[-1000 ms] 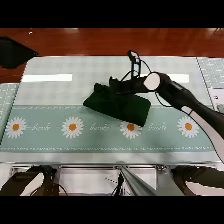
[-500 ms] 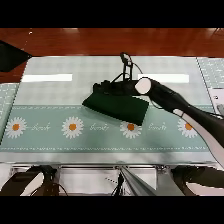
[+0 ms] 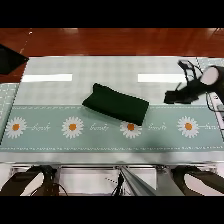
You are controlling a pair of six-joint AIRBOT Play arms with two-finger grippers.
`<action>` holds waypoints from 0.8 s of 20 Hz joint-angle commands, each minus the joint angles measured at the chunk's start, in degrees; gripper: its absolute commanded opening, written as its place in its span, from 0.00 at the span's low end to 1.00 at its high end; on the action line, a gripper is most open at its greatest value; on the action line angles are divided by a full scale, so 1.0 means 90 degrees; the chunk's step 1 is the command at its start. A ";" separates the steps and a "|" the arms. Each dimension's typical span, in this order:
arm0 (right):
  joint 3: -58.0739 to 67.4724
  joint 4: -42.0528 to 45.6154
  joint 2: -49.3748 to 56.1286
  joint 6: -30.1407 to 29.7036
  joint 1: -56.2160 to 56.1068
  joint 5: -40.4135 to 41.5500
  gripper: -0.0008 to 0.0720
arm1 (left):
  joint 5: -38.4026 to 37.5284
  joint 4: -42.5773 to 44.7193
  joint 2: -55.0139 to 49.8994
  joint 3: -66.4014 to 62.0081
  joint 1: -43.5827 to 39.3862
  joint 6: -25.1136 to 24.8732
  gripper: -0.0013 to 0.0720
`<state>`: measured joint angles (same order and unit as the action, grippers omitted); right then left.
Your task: Fold the shirts.
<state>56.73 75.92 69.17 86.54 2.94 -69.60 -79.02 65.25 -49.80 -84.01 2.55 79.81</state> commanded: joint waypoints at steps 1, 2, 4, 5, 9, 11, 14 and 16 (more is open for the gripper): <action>-0.1532 -0.3400 -0.0223 -0.1044 0.1222 0.0240 0.83 | -0.0015 0.0328 0.0002 0.0104 0.0007 0.0002 0.32; -0.1936 -0.4245 -0.0221 -0.1316 0.1095 0.0729 0.83 | -0.0017 0.0308 0.0005 0.0216 0.0005 0.0000 0.32; -0.2438 -0.4855 -0.0221 -0.1443 0.0646 0.1625 0.83 | -0.0032 0.0304 0.0005 0.0469 0.0005 0.0002 0.32; -0.2572 -0.4915 -0.0180 -0.1435 0.0350 0.2008 0.83 | -0.0066 0.0304 0.0005 0.0568 0.0005 0.0002 0.31; -0.2601 -0.5496 0.0355 -0.1384 -0.0731 0.3011 0.83 | -0.0109 0.0301 0.0005 0.0685 0.0005 0.0168 0.31; -0.2599 -0.6037 0.0704 -0.1343 -0.1141 0.3480 0.83 | -0.0117 0.0299 0.0005 0.0685 0.0005 0.0168 0.31; -0.2465 -0.6737 0.0736 -0.1804 -0.1236 0.3432 0.04 | -0.0114 0.0301 0.0005 0.0685 0.0005 0.0168 0.31; -0.2072 -0.6365 0.0262 -0.2266 -0.0945 0.2693 0.04 | -0.0107 0.0301 0.0002 0.0685 0.0005 0.0168 0.31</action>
<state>35.42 20.40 73.89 70.94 -6.26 -41.69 -79.94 67.94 -49.78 -77.93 2.55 81.28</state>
